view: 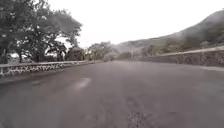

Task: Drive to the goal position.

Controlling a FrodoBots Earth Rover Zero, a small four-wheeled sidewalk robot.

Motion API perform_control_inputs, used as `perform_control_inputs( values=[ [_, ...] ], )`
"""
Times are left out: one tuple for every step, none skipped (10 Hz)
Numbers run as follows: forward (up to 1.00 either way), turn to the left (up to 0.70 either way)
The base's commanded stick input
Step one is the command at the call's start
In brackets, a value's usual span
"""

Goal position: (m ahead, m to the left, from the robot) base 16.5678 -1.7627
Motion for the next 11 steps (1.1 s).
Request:
perform_control_inputs(
  values=[
    [0.7, 0.0],
    [0.7, 0.0],
    [0.7, 0.0],
    [0.7, 0.0],
    [0.7, 0.0],
    [0.7, 0.0],
    [0.7, 0.0],
    [0.7, 0.0],
    [0.7, 0.0],
    [0.7, 0.0],
    [0.7, 0.0]
  ],
)
